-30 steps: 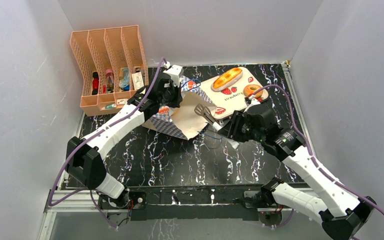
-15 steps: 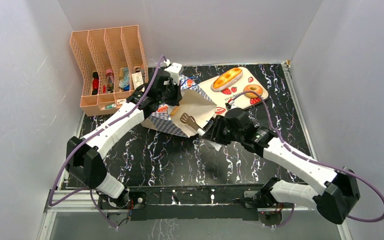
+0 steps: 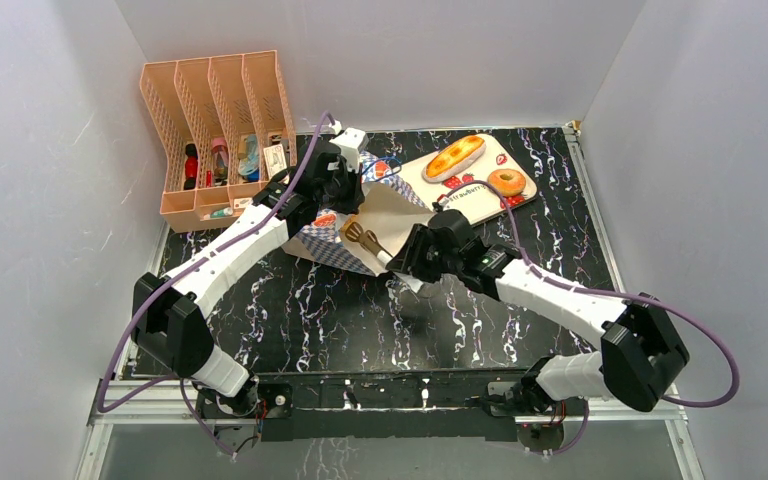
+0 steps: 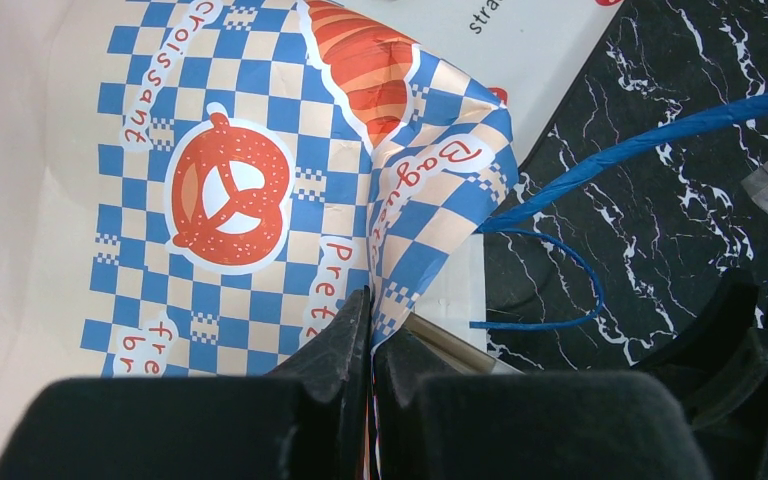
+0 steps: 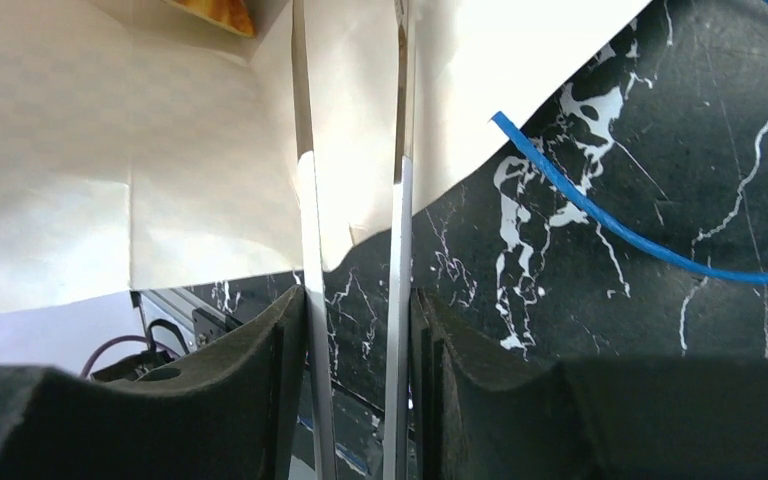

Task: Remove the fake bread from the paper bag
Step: Take out the fake bread from the paper bag.

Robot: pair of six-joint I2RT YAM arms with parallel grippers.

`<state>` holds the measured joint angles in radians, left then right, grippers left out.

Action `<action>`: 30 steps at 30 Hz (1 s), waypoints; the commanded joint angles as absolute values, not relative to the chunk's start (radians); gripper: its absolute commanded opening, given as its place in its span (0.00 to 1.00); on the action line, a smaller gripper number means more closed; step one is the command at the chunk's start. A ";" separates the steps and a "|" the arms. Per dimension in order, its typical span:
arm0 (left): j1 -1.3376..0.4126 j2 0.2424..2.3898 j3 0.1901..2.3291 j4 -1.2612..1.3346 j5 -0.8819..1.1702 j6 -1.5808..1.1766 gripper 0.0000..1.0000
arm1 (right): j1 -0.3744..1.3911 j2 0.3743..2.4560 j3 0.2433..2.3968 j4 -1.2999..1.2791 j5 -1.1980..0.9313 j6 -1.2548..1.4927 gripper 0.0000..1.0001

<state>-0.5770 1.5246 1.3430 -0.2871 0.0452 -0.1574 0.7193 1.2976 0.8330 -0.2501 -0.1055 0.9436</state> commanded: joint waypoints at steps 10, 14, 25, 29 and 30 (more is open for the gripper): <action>-0.573 1.458 1.340 -0.305 0.083 -0.173 0.00 | 0.721 1.349 0.887 -0.078 -0.102 0.951 0.36; -0.573 1.458 1.338 -0.310 0.084 -0.175 0.00 | 0.721 1.381 0.900 -0.054 -0.096 0.945 0.37; -0.575 1.465 1.335 -0.311 0.089 -0.181 0.00 | 0.705 1.500 0.973 -0.001 -0.103 0.943 0.37; -0.574 1.464 1.334 -0.310 0.089 -0.179 0.00 | 0.700 1.554 1.007 0.001 -0.098 0.943 0.37; -0.574 1.464 1.332 -0.310 0.089 -0.180 0.00 | 0.699 1.568 1.015 0.003 -0.096 0.943 0.37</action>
<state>-0.5770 1.5082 1.3407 -0.3000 0.0639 -0.1684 0.7074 1.5360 0.9394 -0.0921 -0.1047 0.9478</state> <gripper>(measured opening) 0.013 0.374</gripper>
